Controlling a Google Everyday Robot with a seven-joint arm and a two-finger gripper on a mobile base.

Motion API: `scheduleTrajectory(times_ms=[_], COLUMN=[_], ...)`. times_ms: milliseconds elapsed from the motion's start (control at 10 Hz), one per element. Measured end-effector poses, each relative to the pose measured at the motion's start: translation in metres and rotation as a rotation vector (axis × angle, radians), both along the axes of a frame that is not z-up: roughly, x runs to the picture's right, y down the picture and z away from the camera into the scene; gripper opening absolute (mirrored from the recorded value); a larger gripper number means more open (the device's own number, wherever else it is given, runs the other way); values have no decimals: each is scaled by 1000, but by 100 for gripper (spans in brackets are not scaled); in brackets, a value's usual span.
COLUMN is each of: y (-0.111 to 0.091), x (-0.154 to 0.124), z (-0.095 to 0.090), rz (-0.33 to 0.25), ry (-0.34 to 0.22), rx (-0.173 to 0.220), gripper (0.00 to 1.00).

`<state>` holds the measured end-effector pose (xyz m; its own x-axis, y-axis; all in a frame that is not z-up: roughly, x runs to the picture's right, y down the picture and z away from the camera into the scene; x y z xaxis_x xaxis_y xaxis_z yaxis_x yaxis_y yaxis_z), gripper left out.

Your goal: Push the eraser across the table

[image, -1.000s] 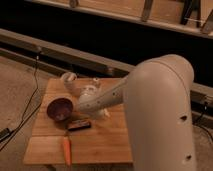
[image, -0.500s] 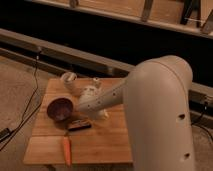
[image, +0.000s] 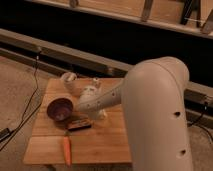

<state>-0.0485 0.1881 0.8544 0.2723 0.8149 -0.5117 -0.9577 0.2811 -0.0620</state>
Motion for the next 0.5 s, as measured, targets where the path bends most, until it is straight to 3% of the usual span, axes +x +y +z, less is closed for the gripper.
scheduleTrajectory(times_ms=[500], y=[5], x=[-22], z=[3], rz=[-15], ry=[-45], rx=[-23], gripper=[65])
